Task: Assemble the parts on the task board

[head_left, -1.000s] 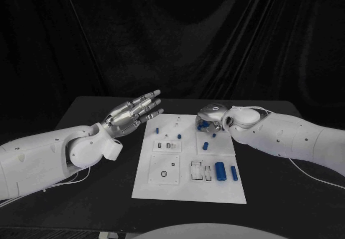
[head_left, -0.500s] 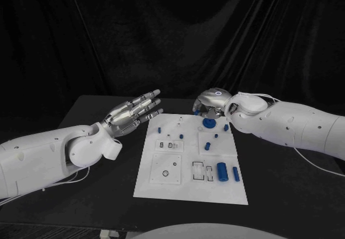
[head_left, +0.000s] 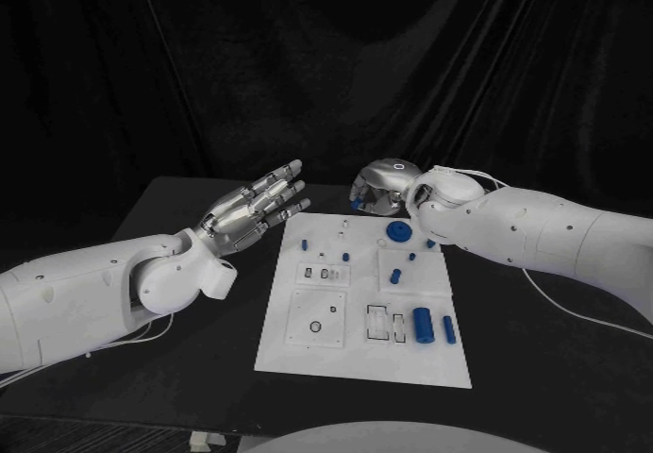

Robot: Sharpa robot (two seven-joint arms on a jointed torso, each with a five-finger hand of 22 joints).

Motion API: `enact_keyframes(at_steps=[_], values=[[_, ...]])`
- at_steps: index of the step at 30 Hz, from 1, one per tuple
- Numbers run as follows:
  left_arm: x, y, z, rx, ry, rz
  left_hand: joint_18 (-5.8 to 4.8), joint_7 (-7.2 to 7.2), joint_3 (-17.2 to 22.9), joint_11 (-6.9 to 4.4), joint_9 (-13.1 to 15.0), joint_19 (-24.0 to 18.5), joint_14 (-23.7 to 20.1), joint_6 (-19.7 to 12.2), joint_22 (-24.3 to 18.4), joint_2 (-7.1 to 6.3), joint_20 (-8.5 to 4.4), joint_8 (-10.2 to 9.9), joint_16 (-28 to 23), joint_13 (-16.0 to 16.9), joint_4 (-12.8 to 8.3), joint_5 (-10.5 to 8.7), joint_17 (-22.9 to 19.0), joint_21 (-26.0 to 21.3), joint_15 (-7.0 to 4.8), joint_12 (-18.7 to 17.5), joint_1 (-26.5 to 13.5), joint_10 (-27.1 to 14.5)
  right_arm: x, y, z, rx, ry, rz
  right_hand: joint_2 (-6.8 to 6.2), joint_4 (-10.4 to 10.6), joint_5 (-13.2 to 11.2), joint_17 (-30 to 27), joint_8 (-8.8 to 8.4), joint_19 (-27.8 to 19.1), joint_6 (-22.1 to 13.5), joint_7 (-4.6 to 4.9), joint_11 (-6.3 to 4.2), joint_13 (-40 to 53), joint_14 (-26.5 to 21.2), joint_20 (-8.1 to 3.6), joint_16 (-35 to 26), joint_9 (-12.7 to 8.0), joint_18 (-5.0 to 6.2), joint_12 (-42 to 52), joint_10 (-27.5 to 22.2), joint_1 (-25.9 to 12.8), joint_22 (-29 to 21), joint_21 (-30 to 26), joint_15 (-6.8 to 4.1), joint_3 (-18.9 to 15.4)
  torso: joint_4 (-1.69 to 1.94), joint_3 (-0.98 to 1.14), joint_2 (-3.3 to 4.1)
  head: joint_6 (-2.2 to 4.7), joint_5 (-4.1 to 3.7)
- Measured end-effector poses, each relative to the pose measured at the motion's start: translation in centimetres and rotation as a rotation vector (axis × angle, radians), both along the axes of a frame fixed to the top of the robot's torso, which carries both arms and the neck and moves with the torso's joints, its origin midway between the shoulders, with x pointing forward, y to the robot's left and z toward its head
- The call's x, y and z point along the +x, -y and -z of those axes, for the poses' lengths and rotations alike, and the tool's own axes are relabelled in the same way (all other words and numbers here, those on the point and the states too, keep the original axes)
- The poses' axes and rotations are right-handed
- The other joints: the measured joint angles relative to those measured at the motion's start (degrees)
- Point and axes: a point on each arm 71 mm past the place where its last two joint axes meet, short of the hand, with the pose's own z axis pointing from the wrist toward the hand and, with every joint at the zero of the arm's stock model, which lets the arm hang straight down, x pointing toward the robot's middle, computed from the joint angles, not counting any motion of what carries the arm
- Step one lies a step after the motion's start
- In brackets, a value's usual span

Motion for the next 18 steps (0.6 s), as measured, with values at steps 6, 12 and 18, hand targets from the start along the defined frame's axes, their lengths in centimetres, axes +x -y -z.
enact_keyframes(at_steps=[6, 12, 18], values=[[0.1, 0.2, 0.0, 0.005, 0.011, 0.000, 0.00, 0.00, 0.3, 0.00, 0.0, 0.0, 0.0, 0.0, 0.0, -0.21, 0.00, 0.0, 0.0, 0.0, -0.3, 0.88, 0.0, 0.0, 0.00, 0.0, 0.2, 0.0, 0.2, -0.2, 0.8, -0.008, -0.011, 0.020, -0.23, 0.2, 0.0, -0.1, -0.34, -0.2, -0.4, 0.00, 0.21, 0.0, -0.2, 0.21, 0.0, -0.1, 0.00, -0.4, -0.2, -0.2, 0.3, 0.0, 0.22, 0.2, 0.61, -0.07, 0.25, 0.01, -0.62], [0.1, 0.3, 0.0, 0.008, 0.015, 0.003, 0.00, 0.00, 0.5, 0.00, 0.0, 0.0, 0.0, 0.0, 0.0, 0.02, 0.00, 0.0, 0.0, 0.0, -0.5, 1.17, 0.0, 0.0, 0.00, 0.0, 0.5, 0.0, 0.4, -0.1, 1.4, -0.026, -0.016, 0.039, -0.23, 0.2, 0.0, 0.1, -0.67, -0.2, -0.4, 0.00, 0.41, 0.0, -0.2, 0.21, 0.0, -0.2, 0.00, -0.5, -0.4, -0.2, 0.5, 0.0, 0.22, 0.2, 1.31, 0.01, 0.59, 0.20, -1.55], [0.2, 0.5, 0.0, 0.009, 0.017, 0.005, 0.00, 0.00, 0.6, 0.00, 0.0, 0.0, 0.0, 0.0, 0.0, -0.06, 0.01, 0.0, 0.0, 0.0, -0.6, 1.57, 0.0, 0.0, 0.00, 0.0, 0.9, 0.0, 0.6, 0.0, 1.7, -0.043, -0.021, 0.057, -0.23, 0.3, 0.0, 0.2, -0.90, -0.4, -0.8, 0.00, 0.61, 0.0, -0.2, 0.42, 0.0, -0.2, 0.00, -0.8, -0.6, -0.2, 0.8, 0.0, 0.22, 0.3, 1.85, 0.16, 0.86, 0.50, -2.27]])
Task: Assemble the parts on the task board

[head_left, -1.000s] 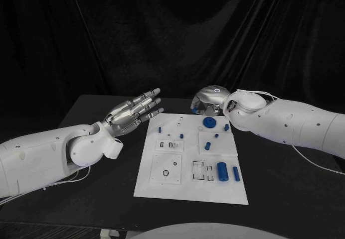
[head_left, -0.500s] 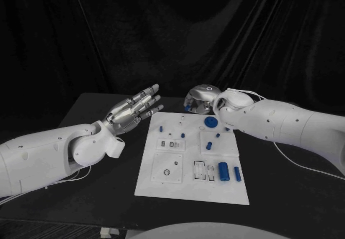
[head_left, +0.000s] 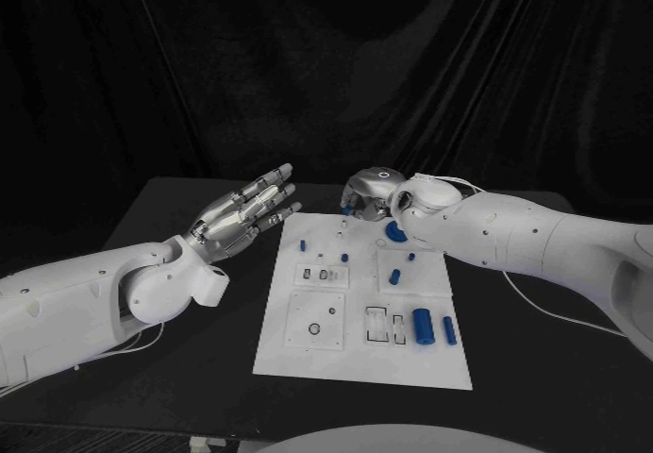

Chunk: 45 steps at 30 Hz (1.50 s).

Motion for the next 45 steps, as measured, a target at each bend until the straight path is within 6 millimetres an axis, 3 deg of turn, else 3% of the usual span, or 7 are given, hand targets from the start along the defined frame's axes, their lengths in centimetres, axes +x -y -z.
enact_keyframes(at_steps=[6, 14, 32, 45], values=[[0.1, 0.2, 0.0, 0.001, 0.001, 0.003, 0.00, 0.21, 0.3, 0.00, 0.0, 0.0, 0.0, 0.2, 0.0, 0.09, 0.00, 0.0, 0.0, 0.0, -0.3, 0.44, 0.0, 0.0, 0.00, 0.0, 0.1, 0.0, 0.0, -0.1, 0.5, -0.022, -0.008, 0.010, -0.44, 0.0, -0.2, 0.0, -0.16, -0.2, -0.3, -0.07, 0.05, 0.0, -0.2, -0.20, 0.0, 0.0, 0.00, 0.0, -0.4, 0.0, 0.1, 0.3, 0.21, 0.0, 0.36, 0.11, 0.23, 0.28, -0.35], [0.1, 0.3, 0.0, 0.001, 0.002, 0.007, 0.00, 0.21, 0.3, 0.00, 0.0, 0.0, 0.0, 0.2, 0.0, 0.28, 0.00, 0.0, 0.0, 0.0, -0.3, 0.44, 0.0, 0.0, 0.00, 0.0, 0.3, 0.0, 0.0, -0.3, 1.2, -0.048, -0.017, 0.018, -0.44, 0.0, -0.4, -0.1, -0.31, -0.3, -0.4, 0.00, -0.15, 0.0, -0.2, -0.08, 0.0, -0.1, 0.00, 0.0, -0.6, 0.0, 0.3, 0.3, 0.21, 0.0, 0.47, 0.09, 0.26, 0.35, -0.16], [0.1, 0.5, 0.1, 0.001, 0.000, 0.013, 0.00, 0.62, 0.5, 0.00, 0.0, 0.2, 0.0, 0.2, 0.0, 0.06, 0.22, 0.0, 0.0, 0.0, -0.8, 0.65, 0.0, 0.0, 0.43, 0.0, 0.5, 0.0, 0.0, -0.2, 1.8, -0.092, -0.025, 0.036, -0.44, 0.2, -0.4, -0.8, -0.93, -1.0, -1.0, -0.21, 0.07, 0.0, -0.8, -0.20, -0.7, -0.2, -0.01, -0.2, -1.6, 0.0, 0.5, 0.3, 0.40, 0.2, 0.55, -0.06, 0.12, 0.18, -0.36], [0.2, 0.5, 0.1, 0.004, -0.003, 0.017, 0.00, 1.54, 0.6, 0.00, 0.1, 0.2, 0.0, 1.1, 0.0, 0.06, 0.65, 0.3, 0.0, 0.0, -1.0, 0.87, 0.0, 0.0, 0.43, 0.0, 0.5, 0.0, 0.0, -0.7, 2.1, -0.100, -0.024, 0.035, -0.66, 0.3, -0.4, -0.8, -0.93, -1.0, -1.0, -0.21, 0.26, 0.0, -1.0, -0.20, -0.7, -0.2, -0.01, -0.2, -1.8, -0.2, 1.2, 0.5, 0.20, 0.3, 0.32, -0.15, 0.03, -0.27, 0.21]])
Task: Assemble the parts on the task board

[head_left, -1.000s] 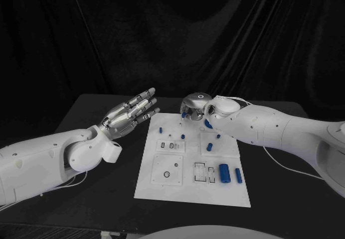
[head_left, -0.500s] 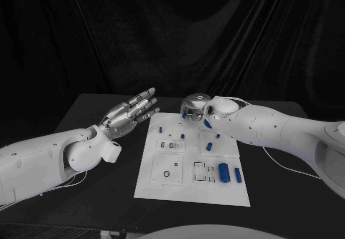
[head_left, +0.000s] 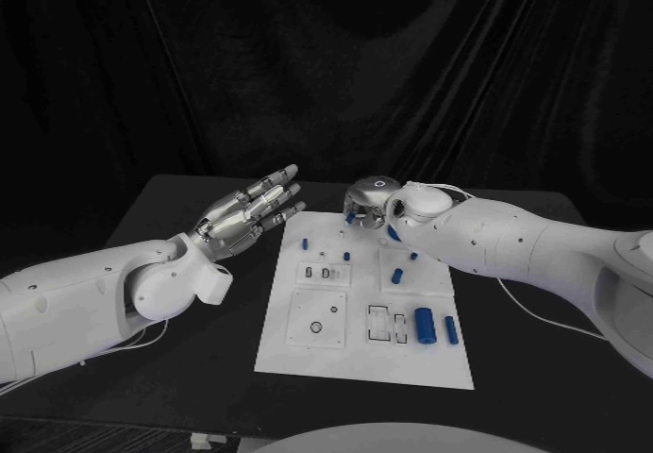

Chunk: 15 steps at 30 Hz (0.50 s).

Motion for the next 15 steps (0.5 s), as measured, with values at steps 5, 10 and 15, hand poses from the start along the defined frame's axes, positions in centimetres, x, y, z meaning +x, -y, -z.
enact_keyframes(at_steps=[5, 10, 15], values=[[-0.01, 0.01, 0.02, 0.001, -0.002, 0.002, 0.00, 0.21, 0.0, 0.00, 0.1, 0.0, 0.0, 0.2, 0.0, 0.13, 0.00, 0.0, 0.0, 0.0, 0.0, 0.00, 0.0, 0.0, 0.00, 0.0, 0.1, 0.0, 0.06, -0.07, 0.08, 0.000, 0.002, 0.002, 0.00, 0.0, 0.0, 0.0, 0.00, 0.0, 0.0, 0.00, 0.00, 0.0, 0.0, 0.00, 0.0, 0.0, 0.00, 0.0, 0.0, 0.0, 0.1, 0.0, 0.00, 0.0, 0.10, 0.04, 0.02, -0.05, -0.08], [-0.02, 0.02, 0.04, 0.003, -0.004, 0.005, 0.00, 0.55, 0.0, 0.00, 0.1, 0.0, -0.2, 0.6, 0.0, 0.23, 0.00, 0.3, 0.0, 0.0, 0.0, 0.00, 0.0, 0.0, 0.15, 0.0, 0.2, 0.0, 0.09, -0.12, 0.12, 0.000, 0.005, 0.002, 0.00, 0.0, 0.0, 0.0, 0.00, 0.0, 0.0, 0.00, 0.00, 0.0, 0.0, 0.00, 0.0, 0.0, 0.00, 0.0, 0.0, 0.0, 0.2, 0.0, 0.00, 0.0, 0.15, 0.05, 0.04, -0.06, -0.12], [0.00, 0.03, 0.08, 0.006, -0.007, 0.007, 0.00, 0.61, 0.2, 0.00, 0.1, 0.0, -0.2, 0.6, 0.0, 0.23, 0.00, 0.3, 0.0, 0.0, -0.2, 0.00, 0.0, 0.0, 0.20, 0.0, 0.2, 0.0, 0.06, -0.20, 0.17, 0.002, 0.006, 0.001, 0.00, 0.2, 0.0, -0.1, 0.00, 0.0, 0.0, 0.00, 0.00, 0.0, 0.0, 0.00, 0.0, 0.0, 0.00, 0.0, 0.0, 0.0, 0.2, 0.0, 0.00, 0.2, 0.15, 0.04, 0.02, -0.06, -0.05]])
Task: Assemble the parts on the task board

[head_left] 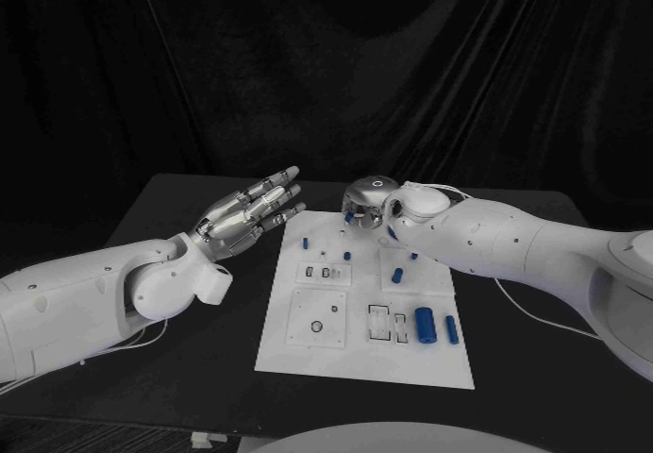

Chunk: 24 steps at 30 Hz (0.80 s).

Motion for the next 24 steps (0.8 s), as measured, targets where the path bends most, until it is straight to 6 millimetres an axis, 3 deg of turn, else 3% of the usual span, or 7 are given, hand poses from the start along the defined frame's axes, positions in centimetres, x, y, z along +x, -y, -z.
enact_keyframes(at_steps=[6, 9, 16, 20, 24], values=[[0.03, 0.15, 0.05, 0.003, -0.003, 0.005, 0.00, 0.23, 0.0, 0.00, 0.0, 0.0, 0.2, 0.2, 0.0, 0.00, 0.00, 0.0, 0.0, 0.0, 0.0, 0.00, 0.0, 0.0, 0.21, 0.0, 0.0, 0.0, -0.09, -0.22, 0.14, 0.000, -0.002, -0.003, -0.38, 0.0, -0.3, -0.6, -0.91, -0.7, -1.3, -0.02, 0.00, 0.0, -0.7, -0.13, -0.6, -0.2, 0.01, 0.0, -1.5, -0.4, 0.0, 0.0, -0.40, 0.0, 0.00, -0.07, -0.07, 0.04, -0.05], [0.06, 0.23, 0.07, 0.004, -0.005, 0.008, 0.00, 0.34, 0.0, 0.00, 0.0, 0.0, 0.2, 0.3, 0.0, 0.00, 0.00, 0.1, 0.0, 0.0, 0.0, 0.00, 0.0, 0.0, 0.21, 0.0, 0.0, 0.0, -0.12, -0.23, 0.24, -0.002, -0.007, -0.002, -0.68, 0.0, -1.5, -1.5, -2.05, -1.7, -3.4, -0.09, 0.10, 0.0, -1.6, -0.43, -1.6, -0.6, 0.00, 0.0, -4.2, -0.7, -0.4, -0.9, -0.77, 0.0, -0.02, -0.07, -0.10, -0.02, -0.01], [0.15, 0.28, 0.14, 0.007, -0.007, 0.011, 0.00, 0.41, 0.2, 0.21, 0.0, 0.0, 0.2, 0.4, 0.0, 0.00, 0.00, 0.2, 0.0, 0.0, -0.2, 0.00, 0.0, 0.0, 0.21, 0.0, 0.0, -0.2, -0.10, -0.18, 0.32, -0.009, -0.015, 0.004, -0.98, 0.2, -3.6, -2.5, -2.10, -2.6, -8.6, -1.05, -0.02, 0.0, -3.0, -0.33, -2.3, -1.8, 0.01, 0.0, -9.4, -1.0, -0.3, -1.9, -0.70, -1.4, -0.07, -0.08, -0.14, -0.20, 0.02], [0.16, 0.27, 0.20, 0.008, -0.009, 0.012, 0.00, 0.40, 0.2, 0.21, 0.0, 0.0, 0.2, 0.4, 0.0, 0.00, 0.00, 0.2, 0.0, 0.0, -0.2, 0.00, 0.0, 0.0, 0.21, 0.0, 0.0, -0.2, -0.10, -0.14, 0.35, -0.010, -0.016, 0.008, -0.65, -0.5, -4.3, -3.2, -2.10, -3.1, -14.7, -3.79, -0.02, 0.0, -4.2, -0.01, -3.1, -2.8, 0.01, 0.0, -14.7, -1.3, 0.2, -2.7, -0.42, -3.6, -0.07, -0.09, -0.15, -0.24, 0.02], [0.14, 0.19, 0.25, 0.009, -0.010, 0.011, 0.00, 0.40, 0.2, 0.21, 0.0, 0.0, 0.2, 0.4, 0.0, 0.00, 0.00, 0.2, 0.0, 0.0, -0.2, 0.00, 0.0, 0.0, 0.21, 0.0, 0.0, -0.2, -0.07, 0.23, 0.32, -0.008, -0.009, 0.013, -0.43, -1.0, -4.4, -3.2, -2.10, -3.5, -16.6, -3.89, -0.10, 0.1, -4.7, 0.00, -3.1, -2.9, 0.00, 0.0, -16.7, -1.5, 0.3, -3.1, -0.39, -4.7, -0.07, -0.10, -0.15, -0.27, 0.02]])
